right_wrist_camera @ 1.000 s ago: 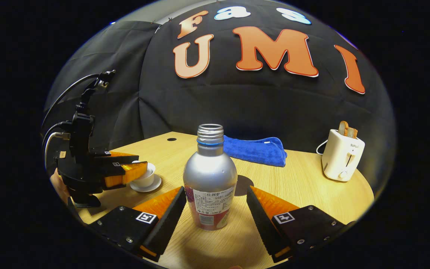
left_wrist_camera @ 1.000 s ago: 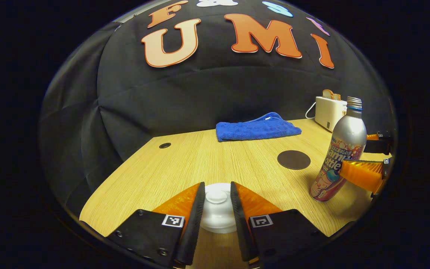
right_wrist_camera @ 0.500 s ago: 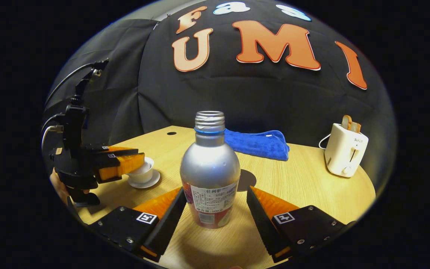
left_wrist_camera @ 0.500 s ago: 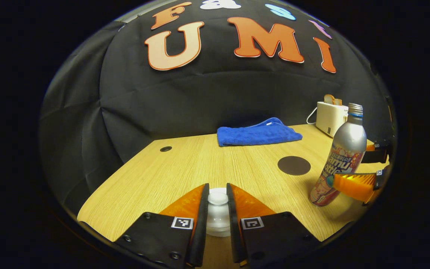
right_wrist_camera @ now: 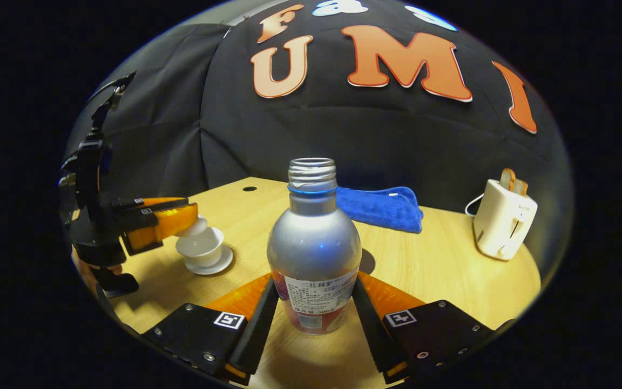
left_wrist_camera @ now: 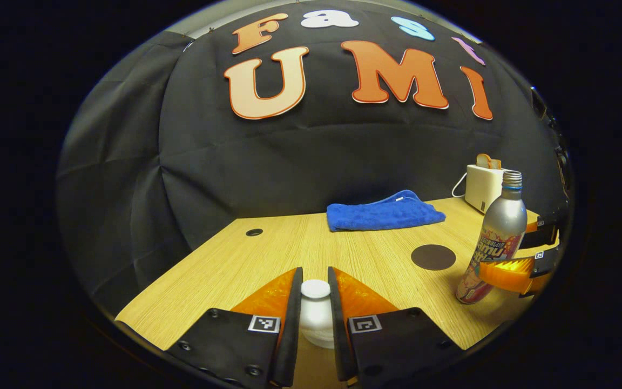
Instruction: Open the teacup lid with one hand, grasp the water bottle and pour water into the teacup with the other hand; after pouring, place the water bottle on the coaster and then close the teacup lid.
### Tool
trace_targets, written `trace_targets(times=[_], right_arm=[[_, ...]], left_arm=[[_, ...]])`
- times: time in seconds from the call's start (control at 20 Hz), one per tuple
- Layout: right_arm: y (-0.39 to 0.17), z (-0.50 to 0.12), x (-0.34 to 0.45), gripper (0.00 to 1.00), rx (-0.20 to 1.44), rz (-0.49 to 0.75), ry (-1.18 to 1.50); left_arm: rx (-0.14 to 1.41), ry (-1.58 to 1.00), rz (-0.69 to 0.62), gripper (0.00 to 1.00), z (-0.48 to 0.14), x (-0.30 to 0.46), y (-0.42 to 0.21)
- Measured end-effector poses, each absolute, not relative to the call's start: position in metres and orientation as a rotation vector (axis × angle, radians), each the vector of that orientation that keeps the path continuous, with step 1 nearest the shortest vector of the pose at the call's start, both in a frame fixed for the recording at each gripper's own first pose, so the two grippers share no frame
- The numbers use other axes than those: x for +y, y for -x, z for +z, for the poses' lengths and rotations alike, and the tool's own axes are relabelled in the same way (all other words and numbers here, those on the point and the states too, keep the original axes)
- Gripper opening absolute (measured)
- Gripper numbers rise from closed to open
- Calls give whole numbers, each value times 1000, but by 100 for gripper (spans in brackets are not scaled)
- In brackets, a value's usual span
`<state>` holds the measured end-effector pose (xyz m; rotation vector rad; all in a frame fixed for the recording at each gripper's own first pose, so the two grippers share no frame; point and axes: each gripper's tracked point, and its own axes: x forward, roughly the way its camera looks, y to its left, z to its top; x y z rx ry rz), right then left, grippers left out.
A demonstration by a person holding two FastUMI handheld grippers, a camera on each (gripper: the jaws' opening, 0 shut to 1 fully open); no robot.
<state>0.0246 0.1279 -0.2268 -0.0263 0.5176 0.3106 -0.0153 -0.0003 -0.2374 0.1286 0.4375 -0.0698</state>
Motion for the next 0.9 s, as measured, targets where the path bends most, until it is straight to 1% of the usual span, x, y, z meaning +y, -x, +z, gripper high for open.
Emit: trace_targets(times=[0.05,0.1,0.15,0.35,0.4,0.45,0.6,0.65,0.7,0.9], right_arm=[[-26,-225,128,79,514,314,60],[-28,-223,128,80,508,312,93],[-31,-220,128,80,504,311,132],[-38,-217,135,79,501,320,253],[-40,-217,137,78,497,323,282],[-43,-215,138,78,494,327,320],[-48,-208,144,78,472,360,412],[-53,-205,146,78,460,366,446],[-59,-201,150,78,446,372,483],[-74,-191,154,78,397,372,644]], left_arm=[[429,-130,-64,32,-234,3,14],[424,-134,-59,28,-232,7,14],[418,-131,-52,32,-230,10,13],[401,-121,-26,32,-223,26,16],[398,-121,-19,28,-222,31,17],[395,-118,-11,32,-221,35,18],[392,-108,8,32,-219,51,20],[389,-105,18,28,-216,55,22],[387,-101,25,32,-216,61,23],[383,-85,59,33,-215,81,28]])
